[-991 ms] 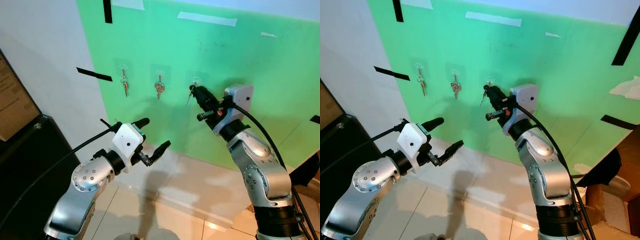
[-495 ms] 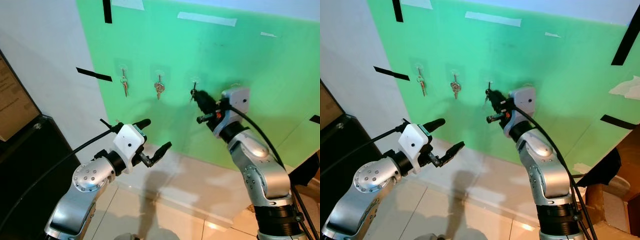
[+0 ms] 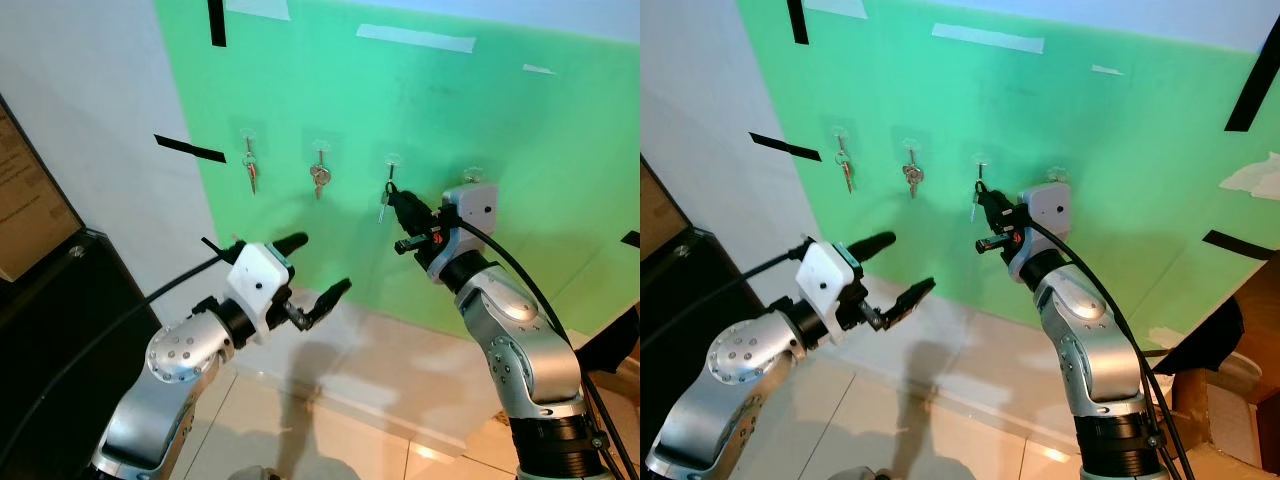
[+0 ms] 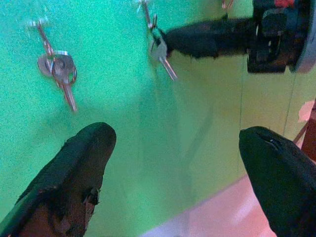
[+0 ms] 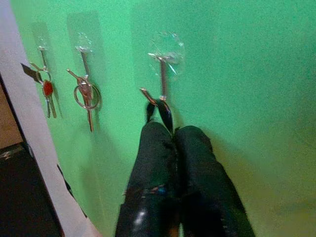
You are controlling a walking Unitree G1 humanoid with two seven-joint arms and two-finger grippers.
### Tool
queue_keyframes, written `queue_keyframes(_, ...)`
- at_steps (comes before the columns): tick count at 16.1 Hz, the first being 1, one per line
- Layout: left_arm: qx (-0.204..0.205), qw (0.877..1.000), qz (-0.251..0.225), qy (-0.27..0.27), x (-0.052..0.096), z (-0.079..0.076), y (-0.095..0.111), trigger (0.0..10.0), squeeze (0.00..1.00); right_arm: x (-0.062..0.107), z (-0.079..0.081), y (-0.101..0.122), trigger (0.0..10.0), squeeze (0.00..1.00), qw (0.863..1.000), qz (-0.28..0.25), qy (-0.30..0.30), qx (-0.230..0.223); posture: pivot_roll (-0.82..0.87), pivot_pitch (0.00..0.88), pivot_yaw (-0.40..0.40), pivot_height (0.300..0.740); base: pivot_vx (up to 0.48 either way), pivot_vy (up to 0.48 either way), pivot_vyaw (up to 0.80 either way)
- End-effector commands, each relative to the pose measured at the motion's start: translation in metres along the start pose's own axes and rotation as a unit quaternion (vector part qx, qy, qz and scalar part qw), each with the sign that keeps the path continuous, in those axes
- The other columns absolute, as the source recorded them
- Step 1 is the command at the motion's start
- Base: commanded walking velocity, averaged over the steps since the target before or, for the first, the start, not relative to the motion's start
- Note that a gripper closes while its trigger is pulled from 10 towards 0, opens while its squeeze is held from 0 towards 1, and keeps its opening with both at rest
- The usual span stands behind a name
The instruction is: Hang keys on a hook
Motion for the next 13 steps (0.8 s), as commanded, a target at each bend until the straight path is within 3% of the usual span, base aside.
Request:
queue_keyframes(1,-0.003,1.000,-0.003,0.002,0.000,0.002,0.003,10.0,0.00,0.002,-0.005,0.001,10.0,1.00,1.000,0.001,-0.010,-0.006,-0.01,0.000,0.030,0.740,0.000,0.000,0.00)
queue_keyframes(2,-0.003,1.000,-0.003,0.003,0.000,0.003,0.003,10.0,0.00,0.003,-0.007,0.000,10.0,1.00,1.000,0.001,-0.015,-0.007,-0.01,0.000,0.030,0.740,0.000,0.000,0.00)
queue_keyframes(4,-0.004,1.000,0.000,0.006,0.001,0.003,0.002,10.0,0.00,0.009,-0.009,-0.005,10.0,1.00,0.999,0.013,-0.014,-0.051,-0.01,0.000,0.026,0.740,0.000,0.000,0.00)
queue_keyframes(7,-0.002,1.000,0.003,0.026,0.005,0.008,-0.001,10.0,0.00,0.029,0.001,-0.012,10.0,1.00,0.997,0.030,0.022,-0.068,-0.01,0.000,0.020,0.740,0.000,0.000,0.00)
queue_keyframes(9,-0.002,0.998,0.016,0.066,0.009,0.019,-0.009,10.0,0.00,0.038,-0.005,-0.021,10.0,1.00,0.999,0.045,0.010,0.014,-0.02,0.000,0.019,0.740,0.000,0.000,0.40)
queue_keyframes(10,-0.004,0.995,0.023,0.092,0.013,0.026,-0.014,10.0,0.00,0.043,-0.003,-0.027,10.0,1.00,0.998,0.057,0.018,0.034,-0.02,0.000,0.016,0.740,0.000,0.000,0.80)
queue_keyframes(13,-0.007,0.988,0.034,0.149,0.020,0.039,-0.024,10.0,0.00,0.049,0.000,-0.039,10.0,1.00,0.996,0.076,0.019,0.040,-0.02,0.000,0.009,0.740,0.000,0.000,0.80)
Point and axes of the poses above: a point about 5 cm out from each wrist's last joint towards the gripper, its own x axis pointing back from the gripper into the wrist, its own y axis along the axis of the wrist's last joint, z = x × y, the point moved 6 cm from there along -x, pointing out of the wrist towards the gripper, and after that the axes turned 7 degrees about x, right-handed, at the moved point
